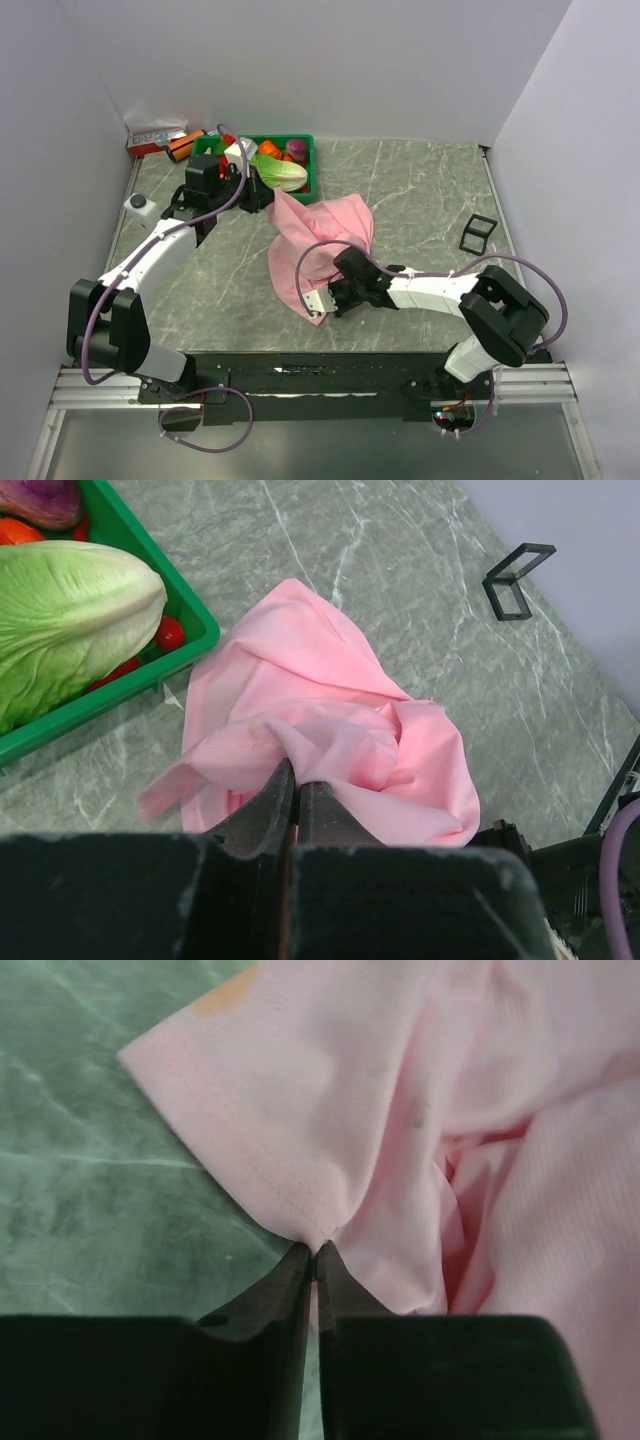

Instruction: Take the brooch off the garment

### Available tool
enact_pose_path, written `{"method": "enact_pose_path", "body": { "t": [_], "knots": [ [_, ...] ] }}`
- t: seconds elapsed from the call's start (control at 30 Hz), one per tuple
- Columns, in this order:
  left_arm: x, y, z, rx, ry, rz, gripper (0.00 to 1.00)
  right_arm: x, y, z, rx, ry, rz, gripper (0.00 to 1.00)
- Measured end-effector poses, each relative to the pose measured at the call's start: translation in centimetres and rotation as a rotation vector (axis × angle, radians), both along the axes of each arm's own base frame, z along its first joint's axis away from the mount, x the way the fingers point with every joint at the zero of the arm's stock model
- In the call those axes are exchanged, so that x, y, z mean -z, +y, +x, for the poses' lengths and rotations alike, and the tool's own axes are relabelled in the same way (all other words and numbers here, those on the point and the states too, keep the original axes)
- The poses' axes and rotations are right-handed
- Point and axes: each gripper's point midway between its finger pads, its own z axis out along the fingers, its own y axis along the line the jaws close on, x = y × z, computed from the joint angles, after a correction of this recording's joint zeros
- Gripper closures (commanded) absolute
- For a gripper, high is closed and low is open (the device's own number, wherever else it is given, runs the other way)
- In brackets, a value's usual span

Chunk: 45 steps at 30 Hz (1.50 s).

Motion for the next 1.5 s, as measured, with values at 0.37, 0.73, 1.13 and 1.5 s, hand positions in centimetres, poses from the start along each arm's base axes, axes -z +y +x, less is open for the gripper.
{"method": "enact_pose_path", "body": {
  "t": [0.37,0.73,1.13,1.5],
  "knots": [
    [-0.6,6.0,1.7,-0.089,0.023,0.057,0.99,-23.3,-0.3,5.2,0.203,-0.148,0.375,1.00],
    [-2.8,7.9,-3.8,0.017,-0.016,0.155,0.39,-46.0,1.7,1.7,0.163,-0.129,0.842,1.00],
    [-7.3,10.6,-6.5,-0.093,-0.281,0.220,0.21,-25.4,8.7,11.8,0.563,0.469,0.583,1.00],
    [-0.1,5.1,-8.2,0.148,-0.202,0.230,0.31,-17.2,8.3,11.6,0.819,0.887,0.502,1.00]
  ]
}}
